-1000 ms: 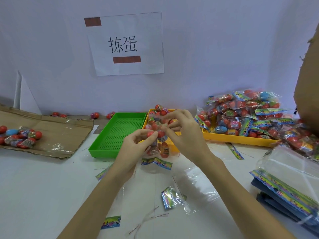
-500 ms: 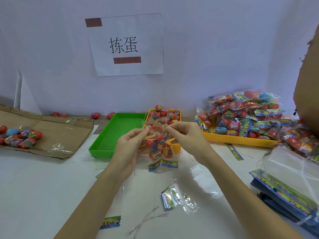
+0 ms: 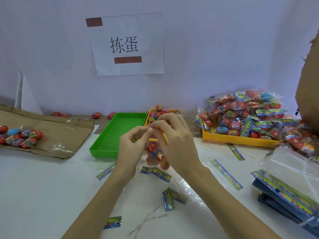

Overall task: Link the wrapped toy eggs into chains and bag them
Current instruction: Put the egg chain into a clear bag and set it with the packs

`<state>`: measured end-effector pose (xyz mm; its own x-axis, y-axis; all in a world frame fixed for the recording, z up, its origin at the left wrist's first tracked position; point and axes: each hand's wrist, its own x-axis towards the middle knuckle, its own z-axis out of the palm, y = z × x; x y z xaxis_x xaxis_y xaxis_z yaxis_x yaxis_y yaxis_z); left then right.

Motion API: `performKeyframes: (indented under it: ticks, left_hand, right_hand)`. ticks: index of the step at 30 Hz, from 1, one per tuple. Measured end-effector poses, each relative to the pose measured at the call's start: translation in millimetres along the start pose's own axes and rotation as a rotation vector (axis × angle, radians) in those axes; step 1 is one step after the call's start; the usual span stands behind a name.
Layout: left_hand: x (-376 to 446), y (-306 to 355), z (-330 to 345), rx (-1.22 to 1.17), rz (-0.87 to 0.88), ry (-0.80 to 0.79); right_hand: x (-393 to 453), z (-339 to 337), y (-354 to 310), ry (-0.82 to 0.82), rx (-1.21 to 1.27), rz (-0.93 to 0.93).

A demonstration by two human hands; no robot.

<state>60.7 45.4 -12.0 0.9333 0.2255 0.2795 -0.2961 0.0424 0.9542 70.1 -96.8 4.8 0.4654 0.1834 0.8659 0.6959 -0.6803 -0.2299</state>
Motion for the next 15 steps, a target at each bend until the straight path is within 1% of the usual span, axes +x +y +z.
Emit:
performKeyframes:
  ticks: [4, 7, 12, 15]
  left_hand:
    - [-1.7, 2.1, -1.6, 0.013, 0.068, -0.076]
    - [-2.1, 3.4, -2.5, 0.143, 0.153, -0.117]
    - [-2.3, 0.4, -1.7, 0.428, 0.365, -0.038]
    - [-3.1, 1.6, -2.0, 0.533, 0.480, -0.037]
  right_hand:
    - [-2.6, 1.0, 4.2, -0.036, 0.026, 0.030]
    - [-2.6, 0.0, 8.8, -0.052, 0.058, 0.061]
    - [3.1, -4.6, 16.7, -0.107, 0.136, 0.112]
    - [5.4, -6.8, 22.1, -0.158, 0.154, 0.100]
